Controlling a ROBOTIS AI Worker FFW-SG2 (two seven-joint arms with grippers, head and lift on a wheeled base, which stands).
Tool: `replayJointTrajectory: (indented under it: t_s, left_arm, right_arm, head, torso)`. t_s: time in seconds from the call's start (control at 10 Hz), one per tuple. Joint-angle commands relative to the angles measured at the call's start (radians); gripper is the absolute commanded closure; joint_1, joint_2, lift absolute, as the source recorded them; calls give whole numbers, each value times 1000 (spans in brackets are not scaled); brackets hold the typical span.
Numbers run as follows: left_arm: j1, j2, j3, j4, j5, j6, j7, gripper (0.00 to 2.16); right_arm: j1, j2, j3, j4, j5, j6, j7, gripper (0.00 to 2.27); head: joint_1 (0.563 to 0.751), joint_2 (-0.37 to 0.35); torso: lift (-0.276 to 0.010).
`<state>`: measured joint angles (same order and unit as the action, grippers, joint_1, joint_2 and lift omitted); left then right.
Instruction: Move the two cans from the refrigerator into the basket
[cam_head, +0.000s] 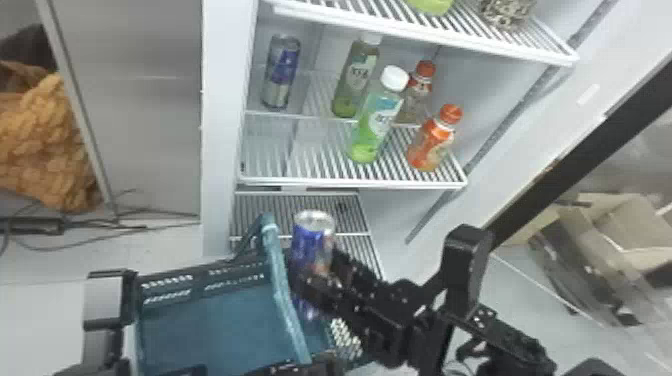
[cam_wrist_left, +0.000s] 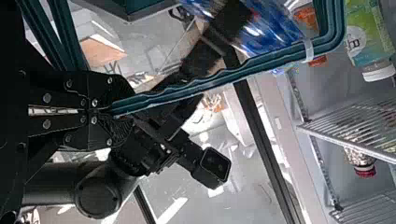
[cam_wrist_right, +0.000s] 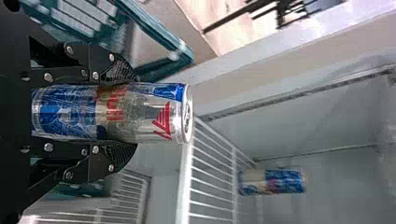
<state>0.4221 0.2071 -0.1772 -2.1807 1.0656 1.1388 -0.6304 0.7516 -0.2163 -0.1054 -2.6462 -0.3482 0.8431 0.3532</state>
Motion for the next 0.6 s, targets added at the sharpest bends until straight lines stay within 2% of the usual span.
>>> replayJointTrajectory:
  t_s: [0.0, 0.4, 0.5]
  left_arm:
    - [0, 0, 0, 0, -1, 0, 0, 1219]
    - [0, 0, 0, 0, -3, 0, 0, 1219]
    - [0, 0, 0, 0, -1, 0, 0, 1219]
  right_arm:
    - [4, -2, -4, -40, -5, 146, -5, 1059]
    - [-23, -2, 0, -15, -33, 271, -34, 1058]
    - [-25, -2, 0, -11, -33, 271, -34, 898]
  head:
    - [695, -350]
    - [695, -350]
    - [695, -350]
  torso:
    - [-276]
    - [-276]
    - [-276]
